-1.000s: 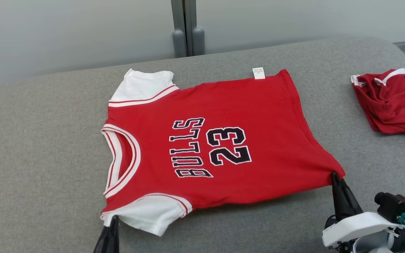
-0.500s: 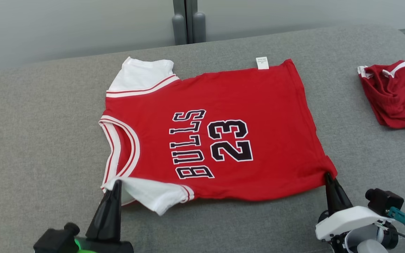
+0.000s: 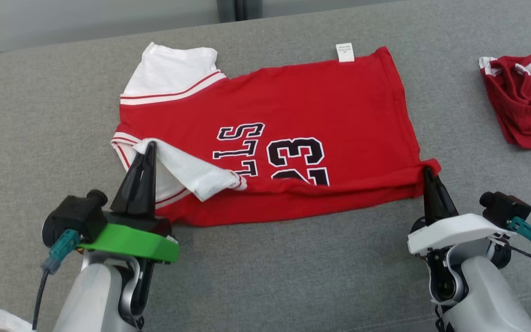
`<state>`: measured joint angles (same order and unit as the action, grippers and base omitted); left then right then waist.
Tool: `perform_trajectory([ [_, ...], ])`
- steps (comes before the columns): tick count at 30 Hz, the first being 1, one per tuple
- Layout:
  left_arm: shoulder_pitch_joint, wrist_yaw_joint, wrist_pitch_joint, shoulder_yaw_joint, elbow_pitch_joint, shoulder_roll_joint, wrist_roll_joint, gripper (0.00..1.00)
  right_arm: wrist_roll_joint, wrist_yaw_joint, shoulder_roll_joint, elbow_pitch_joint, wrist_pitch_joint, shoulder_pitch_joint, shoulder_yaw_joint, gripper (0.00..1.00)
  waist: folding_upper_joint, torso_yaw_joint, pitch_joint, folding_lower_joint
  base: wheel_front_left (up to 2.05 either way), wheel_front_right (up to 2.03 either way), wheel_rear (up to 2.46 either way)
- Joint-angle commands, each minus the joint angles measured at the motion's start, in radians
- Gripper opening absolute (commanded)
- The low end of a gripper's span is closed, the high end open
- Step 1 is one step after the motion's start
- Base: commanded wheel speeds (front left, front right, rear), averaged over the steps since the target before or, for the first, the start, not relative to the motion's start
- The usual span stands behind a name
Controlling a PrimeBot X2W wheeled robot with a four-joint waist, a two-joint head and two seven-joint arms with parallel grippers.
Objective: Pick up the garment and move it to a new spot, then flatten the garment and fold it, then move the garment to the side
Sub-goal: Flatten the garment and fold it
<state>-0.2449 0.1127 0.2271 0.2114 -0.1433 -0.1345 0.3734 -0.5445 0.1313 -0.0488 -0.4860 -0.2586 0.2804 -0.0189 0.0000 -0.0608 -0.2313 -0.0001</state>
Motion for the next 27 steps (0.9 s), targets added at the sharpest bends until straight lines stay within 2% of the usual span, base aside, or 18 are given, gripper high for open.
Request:
perform_trajectory([
  [1, -0.038, -0.002, 0.012, -0.006, -0.029, 0.005, -0.002, 0.0, -0.007, -0.001, -0.003, -0.01, -0.007, 0.028, 0.005, 0.0, 0.0, -0.014, -0.032, 0.0001, 0.0, 0.0, 0.0],
  [11, -0.164, 0.0, 0.038, -0.037, -0.189, 0.028, -0.028, 0.0, 0.017, -0.001, -0.003, -0.052, -0.007, 0.121, 0.001, 0.0, 0.0, -0.026, -0.083, 0.0001, 0.0, 0.0, 0.0],
  [12, -0.171, -0.001, 0.038, -0.043, -0.19, 0.031, -0.031, 0.0, 0.02, -0.001, -0.003, -0.052, -0.007, 0.126, 0.0, 0.12, 0.0, -0.027, -0.083, 0.0001, 0.0, 0.0, 0.0],
  [13, -0.175, -0.004, 0.038, -0.052, -0.189, 0.034, -0.037, 0.3, 0.023, -0.001, -0.003, -0.046, -0.007, 0.13, -0.001, 1.0, 0.0, -0.026, -0.083, 0.0001, 0.0, 0.0, 0.0],
  [14, -0.177, -0.007, 0.038, -0.059, -0.185, 0.037, -0.044, 0.49, 0.026, -0.001, -0.004, -0.041, -0.007, 0.131, 0.0, 1.0, 0.0, -0.026, -0.082, 0.0001, 0.0, 0.0, 0.0],
  [15, -0.177, -0.009, 0.039, -0.069, -0.175, 0.041, -0.049, 1.0, 0.028, -0.001, -0.003, -0.031, -0.007, 0.129, 0.004, 1.0, 0.0, -0.024, -0.08, 0.0001, 0.0, 0.0, 0.0],
  [27, -0.044, 0.01, 0.038, -0.088, -0.036, 0.071, -0.058, 1.0, 0.109, -0.001, -0.003, 0.14, -0.007, 0.006, 0.065, 1.0, 0.0, -0.006, -0.003, 0.0001, 0.0, 0.0, 0.0],
])
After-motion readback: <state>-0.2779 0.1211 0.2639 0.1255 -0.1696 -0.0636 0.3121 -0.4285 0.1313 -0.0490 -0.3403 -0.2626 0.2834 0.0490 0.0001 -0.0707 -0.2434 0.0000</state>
